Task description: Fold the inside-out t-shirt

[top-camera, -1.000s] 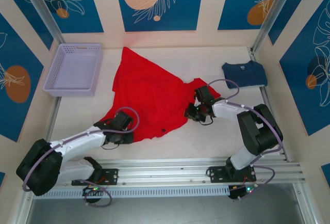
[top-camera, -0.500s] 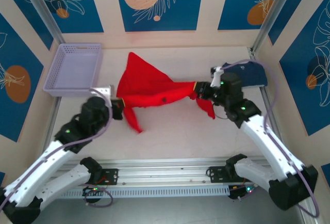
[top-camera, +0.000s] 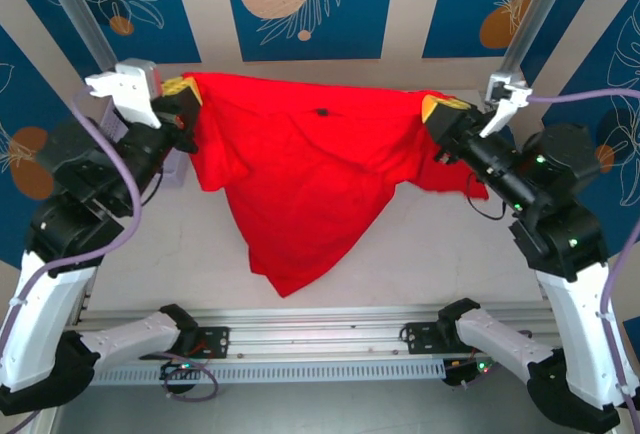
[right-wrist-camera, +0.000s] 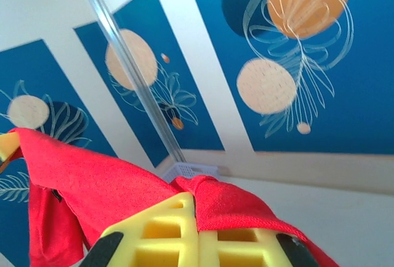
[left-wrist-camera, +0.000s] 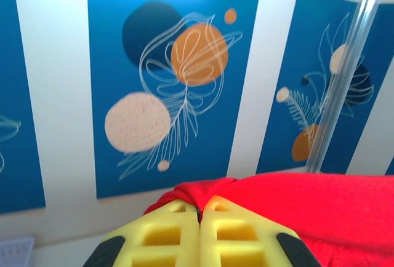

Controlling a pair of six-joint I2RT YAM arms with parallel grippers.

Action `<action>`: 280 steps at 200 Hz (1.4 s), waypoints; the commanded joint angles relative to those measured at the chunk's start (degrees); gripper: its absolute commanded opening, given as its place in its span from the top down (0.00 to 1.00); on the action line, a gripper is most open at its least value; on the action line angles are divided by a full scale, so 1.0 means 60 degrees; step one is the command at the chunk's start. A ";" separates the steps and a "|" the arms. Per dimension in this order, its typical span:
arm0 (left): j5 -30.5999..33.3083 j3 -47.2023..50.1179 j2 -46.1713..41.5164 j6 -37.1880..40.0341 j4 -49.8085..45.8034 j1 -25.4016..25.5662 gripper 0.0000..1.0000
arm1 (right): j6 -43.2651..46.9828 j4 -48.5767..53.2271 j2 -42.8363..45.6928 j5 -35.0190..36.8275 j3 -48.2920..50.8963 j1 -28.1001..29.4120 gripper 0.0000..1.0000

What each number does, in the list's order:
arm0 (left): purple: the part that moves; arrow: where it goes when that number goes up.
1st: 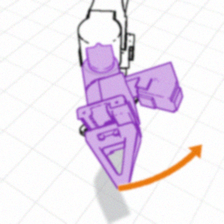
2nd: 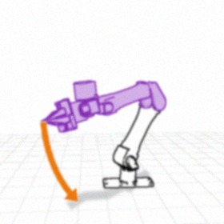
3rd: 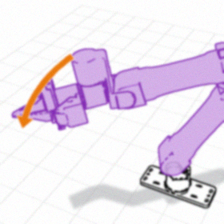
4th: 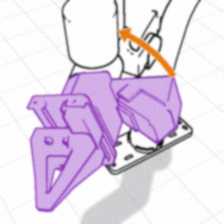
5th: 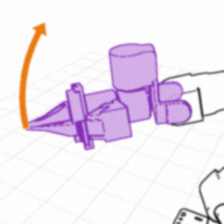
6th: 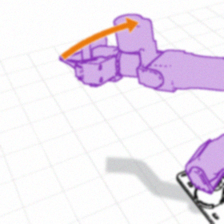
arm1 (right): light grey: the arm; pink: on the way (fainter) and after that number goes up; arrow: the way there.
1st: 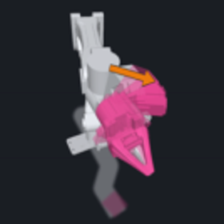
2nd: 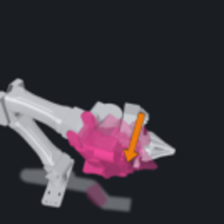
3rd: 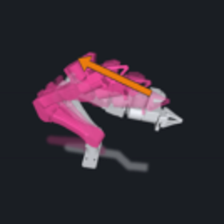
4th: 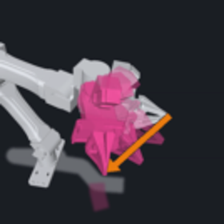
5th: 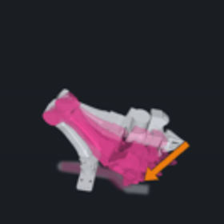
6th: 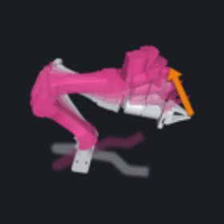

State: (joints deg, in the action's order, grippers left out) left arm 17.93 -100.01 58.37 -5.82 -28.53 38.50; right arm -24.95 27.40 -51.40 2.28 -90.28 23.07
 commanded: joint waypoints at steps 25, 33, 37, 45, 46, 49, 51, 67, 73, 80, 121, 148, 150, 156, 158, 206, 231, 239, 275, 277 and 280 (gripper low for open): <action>-0.0801 -0.2306 0.0165 0.1080 -0.0066 0.0072 1.00 | 0.0255 0.0283 0.0290 -0.0790 -0.1609 0.0051 1.00; -0.0980 -0.2515 0.0174 0.1108 -0.0114 0.0072 1.00 | 0.0216 0.0270 0.0306 -0.0944 -0.1805 0.0051 1.00; -0.1067 -0.2584 0.0181 0.1117 -0.0133 0.0071 1.00 | 0.0191 0.0268 0.0308 -0.1009 -0.1898 0.0051 1.00; -0.1187 -0.2694 0.0196 0.1132 -0.0187 0.0069 1.00 | 0.0147 0.0240 0.0305 -0.1127 -0.2048 0.0051 1.00; -0.1194 -0.2711 0.0200 0.1132 -0.0206 0.0063 1.00 | 0.0138 0.0239 0.0304 -0.1142 -0.2062 0.0051 1.00; -0.1221 -0.2745 0.0203 0.1132 -0.0230 0.0068 1.00 | 0.0124 0.0228 0.0290 -0.1166 -0.2107 0.0051 1.00; -0.1229 -0.2764 0.0203 0.1139 -0.0255 0.0064 1.00 | 0.0117 0.0225 0.0282 -0.1185 -0.2136 0.0051 1.00; -0.1172 -0.2784 0.0251 0.1230 -0.0400 0.0069 1.00 | 0.0151 0.0232 0.0199 -0.1175 -0.2328 0.0051 1.00; -0.1086 -0.2781 0.0272 0.1263 -0.0474 0.0062 1.00 | 0.0183 0.0288 0.0148 -0.1073 -0.2404 0.0051 1.00; -0.0949 -0.2785 0.0337 0.1291 -0.0563 0.0072 1.00 | 0.0274 0.0374 0.0067 -0.0923 -0.2488 0.0044 1.00; 0.0952 -0.2538 0.1140 0.1831 -0.0685 0.0056 1.00 | 0.1346 0.0685 -0.0791 0.0984 -0.2658 0.0051 1.00; 0.1682 -0.2227 0.2378 0.2137 -0.0418 -0.0537 1.00 | 0.2409 0.0078 -0.2209 0.2657 -0.2509 -0.0260 1.00; 0.1643 -0.2228 0.2512 0.2068 -0.0430 -0.0659 1.00 | 0.2450 0.0019 -0.2367 0.2704 -0.2493 -0.0349 1.00; 0.1339 -0.2229 0.2925 0.1795 -0.0478 -0.1086 1.00 | 0.2477 -0.0165 -0.2838 0.2787 -0.2523 -0.0674 1.00; 0.1199 -0.2240 0.3092 0.1664 -0.0497 -0.1254 1.00 | 0.2478 -0.0236 -0.3026 0.2784 -0.2529 -0.0807 1.00; -0.1296 -0.6351 0.9730 -0.0042 -0.2100 -0.2949 0.83 | 0.1718 0.0541 -0.9559 0.3122 -0.6049 -0.2594 0.90; -0.1977 -1.1162 1.2978 -0.0444 -0.4493 -0.2994 0.46 | 0.1724 0.3575 -1.2726 0.3246 -1.0279 -0.2478 0.61; -0.2117 -1.1359 1.3104 -0.0556 -0.4650 -0.3025 0.39 | 0.1845 0.4202 -1.3148 0.3121 -1.0859 -0.2388 0.57; -0.2988 -0.5681 1.0194 -0.1181 -0.2788 -0.3119 0.31 | 0.1729 0.3681 -1.1244 0.1726 -0.6258 -0.1607 0.53; -0.3022 -0.5058 0.9937 -0.1237 -0.2502 -0.3109 0.31 | 0.1687 0.3505 -1.1031 0.1640 -0.5822 -0.1553 0.53; -0.3085 -0.4256 0.9499 -0.1354 -0.2042 -0.3109 0.31 | 0.1630 0.3236 -1.0680 0.1514 -0.5050 -0.1464 0.52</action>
State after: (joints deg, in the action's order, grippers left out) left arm 4.73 -146.08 135.50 -9.43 -50.30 20.60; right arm -14.09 48.29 -131.39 17.98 -139.02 9.63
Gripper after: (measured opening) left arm 0.682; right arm 0.470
